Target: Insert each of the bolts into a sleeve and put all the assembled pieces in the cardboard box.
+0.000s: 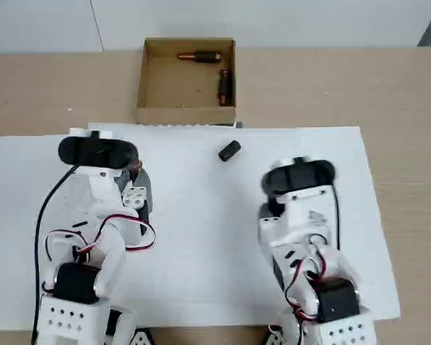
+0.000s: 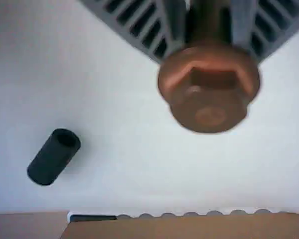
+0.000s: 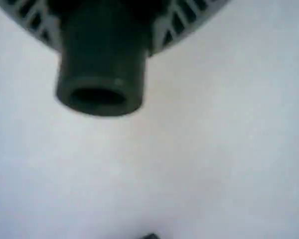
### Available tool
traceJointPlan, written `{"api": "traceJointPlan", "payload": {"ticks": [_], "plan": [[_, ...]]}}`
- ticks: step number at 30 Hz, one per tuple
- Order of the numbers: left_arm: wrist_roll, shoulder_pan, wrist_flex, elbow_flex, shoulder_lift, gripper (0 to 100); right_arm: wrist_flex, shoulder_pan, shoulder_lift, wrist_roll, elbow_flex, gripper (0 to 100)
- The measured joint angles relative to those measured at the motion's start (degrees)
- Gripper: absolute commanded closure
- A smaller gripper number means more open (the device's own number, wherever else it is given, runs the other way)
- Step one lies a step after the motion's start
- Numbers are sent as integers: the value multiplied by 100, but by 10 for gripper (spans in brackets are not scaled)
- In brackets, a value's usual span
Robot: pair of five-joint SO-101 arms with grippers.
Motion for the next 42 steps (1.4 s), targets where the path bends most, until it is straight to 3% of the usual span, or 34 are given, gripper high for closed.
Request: {"api": "traceJointPlan", "payload": {"ticks": [7,14,22,31,42], "plan": [[800,308,-149,62,-88,995,-1380,-932,0,0,958,996],[1345,941,-1486,774,-88,995,-2066,-1626,9,378,1451,996],[1530,1222,-2813,1371,-88,995,-2725,-1723,9,967,1670,996],[1969,1653,-2945,1371,-88,995,-2734,-1723,9,976,1679,996],[2171,1662,-2945,1371,-88,995,-2734,-1723,9,976,1679,996]]}}
